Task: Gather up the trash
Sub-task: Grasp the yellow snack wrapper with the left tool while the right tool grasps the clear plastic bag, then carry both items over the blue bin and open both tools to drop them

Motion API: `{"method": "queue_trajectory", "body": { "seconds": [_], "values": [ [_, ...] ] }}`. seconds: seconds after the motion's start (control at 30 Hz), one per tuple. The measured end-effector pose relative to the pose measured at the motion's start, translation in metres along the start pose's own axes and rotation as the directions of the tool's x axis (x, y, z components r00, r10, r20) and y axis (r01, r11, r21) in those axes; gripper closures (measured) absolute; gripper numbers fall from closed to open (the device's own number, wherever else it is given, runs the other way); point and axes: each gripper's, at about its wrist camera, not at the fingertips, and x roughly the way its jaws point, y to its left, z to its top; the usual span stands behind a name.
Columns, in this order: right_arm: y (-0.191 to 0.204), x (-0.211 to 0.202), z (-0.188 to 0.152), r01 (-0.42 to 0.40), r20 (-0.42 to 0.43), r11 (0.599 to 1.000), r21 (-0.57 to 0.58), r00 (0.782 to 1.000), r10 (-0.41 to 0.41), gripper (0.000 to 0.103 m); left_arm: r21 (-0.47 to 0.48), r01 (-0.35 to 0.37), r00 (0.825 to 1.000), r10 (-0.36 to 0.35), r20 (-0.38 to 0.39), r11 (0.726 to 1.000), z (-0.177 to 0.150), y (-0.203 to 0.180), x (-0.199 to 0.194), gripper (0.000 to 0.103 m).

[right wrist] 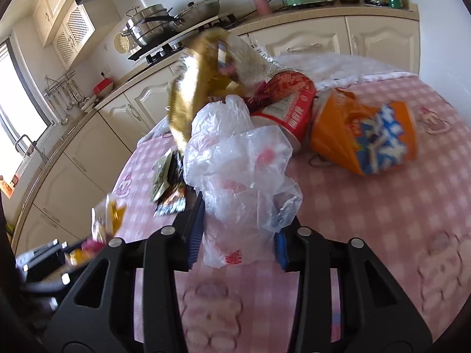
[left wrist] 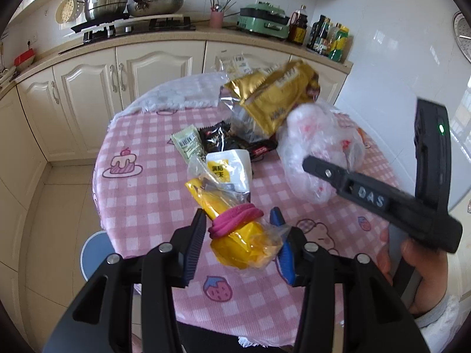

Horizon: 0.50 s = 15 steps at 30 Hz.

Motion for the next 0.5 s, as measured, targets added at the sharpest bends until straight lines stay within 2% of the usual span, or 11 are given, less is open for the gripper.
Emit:
{"method": "queue_trajectory", "body": {
  "seconds": [0.1, 0.17, 0.23, 0.37, 0.5],
  "values": [
    [0.01, -0.029, -0.01, 0.073, 0.069, 0.997, -0.036, 0.995, -0.07, 0.065, -0.001, 0.015, 0.999, -0.014, 0.035, 1.0, -0.003, 0.002, -0.017, 0.059],
    [0.022, -0.046, -0.013, 0.129, 0.131, 0.989, -0.071, 0.984, -0.119, 0.065, -0.008, 0.023, 0.998, -0.022, 0.064, 1.0, -0.005, 0.008, -0.029, 0.059],
    [0.04, -0.06, -0.014, 0.143, 0.178, 0.983, -0.111, 0.976, -0.122, 0.065, -0.02, 0.023, 0.996, -0.021, 0.092, 1.0, -0.007, 0.017, -0.041, 0.059],
    [0.098, -0.053, -0.014, 0.054, 0.175, 0.972, -0.229, 0.985, -0.013, 0.065, -0.069, -0.036, 0.989, 0.045, 0.137, 0.997, -0.014, 0.051, -0.063, 0.059],
    [0.162, -0.01, -0.023, -0.072, 0.08, 0.94, -0.334, 0.991, 0.104, 0.065, -0.172, -0.114, 0.982, 0.137, 0.128, 0.979, -0.03, 0.111, -0.077, 0.059]
  ]
}}
